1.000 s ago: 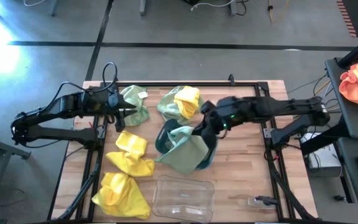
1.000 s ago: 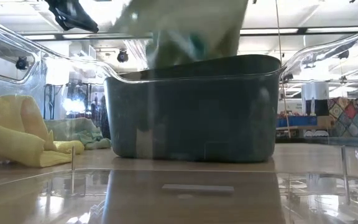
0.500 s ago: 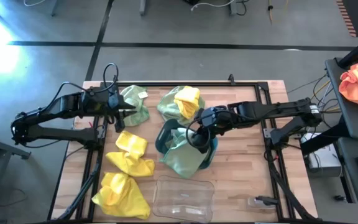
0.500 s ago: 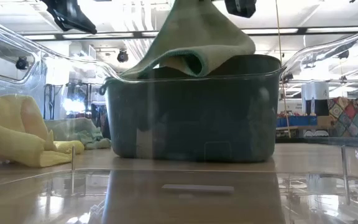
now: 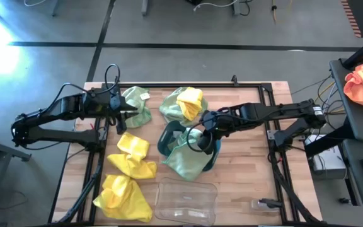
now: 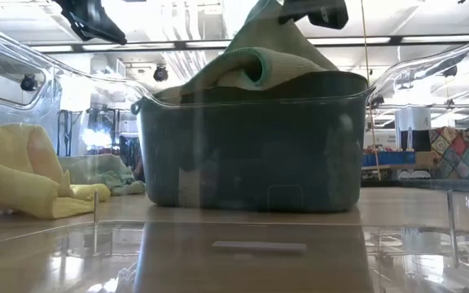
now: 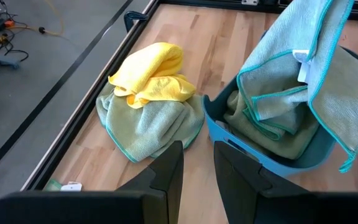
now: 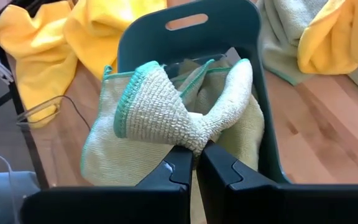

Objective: Sort microfiber towel by color & place in baskets
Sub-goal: Put the bottom microfiber cloth into the blue bin

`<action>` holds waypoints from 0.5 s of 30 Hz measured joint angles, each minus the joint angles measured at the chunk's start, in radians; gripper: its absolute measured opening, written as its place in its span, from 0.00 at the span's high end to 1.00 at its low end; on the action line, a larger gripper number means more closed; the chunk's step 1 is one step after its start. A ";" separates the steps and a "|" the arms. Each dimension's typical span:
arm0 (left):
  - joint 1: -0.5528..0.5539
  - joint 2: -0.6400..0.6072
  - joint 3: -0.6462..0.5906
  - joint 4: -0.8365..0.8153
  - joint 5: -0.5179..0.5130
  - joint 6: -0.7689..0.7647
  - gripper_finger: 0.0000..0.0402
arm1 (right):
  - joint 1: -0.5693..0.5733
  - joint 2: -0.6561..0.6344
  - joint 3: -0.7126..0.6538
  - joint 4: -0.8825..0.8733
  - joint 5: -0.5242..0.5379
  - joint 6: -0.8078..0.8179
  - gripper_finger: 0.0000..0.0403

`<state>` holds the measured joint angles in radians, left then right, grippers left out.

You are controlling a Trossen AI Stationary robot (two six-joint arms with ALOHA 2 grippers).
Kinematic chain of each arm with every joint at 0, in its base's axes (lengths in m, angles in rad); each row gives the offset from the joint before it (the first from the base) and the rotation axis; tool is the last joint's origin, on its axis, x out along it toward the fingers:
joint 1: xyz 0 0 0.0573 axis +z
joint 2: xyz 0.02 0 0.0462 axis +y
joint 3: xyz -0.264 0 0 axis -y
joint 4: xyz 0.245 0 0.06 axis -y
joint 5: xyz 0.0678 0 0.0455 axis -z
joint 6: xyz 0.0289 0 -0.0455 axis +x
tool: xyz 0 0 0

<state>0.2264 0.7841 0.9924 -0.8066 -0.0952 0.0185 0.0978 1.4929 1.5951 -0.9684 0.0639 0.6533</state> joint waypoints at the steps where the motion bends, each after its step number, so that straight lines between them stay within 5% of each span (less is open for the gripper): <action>1: 0.000 0.000 0.000 0.000 0.000 0.000 0.81 | 0.000 0.000 0.000 0.000 0.000 0.000 0.98; 7: 0.000 0.000 0.000 -0.003 0.000 0.000 0.81 | 0.000 0.000 0.000 -0.006 0.014 0.000 0.94; 15: 0.000 0.000 0.000 -0.003 0.000 0.003 0.81 | 0.000 0.000 0.000 -0.032 0.015 -0.001 0.77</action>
<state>0.2262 0.7837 0.9924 -0.8097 -0.0952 0.0213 0.0978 1.4929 1.5951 -1.0003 0.0792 0.6528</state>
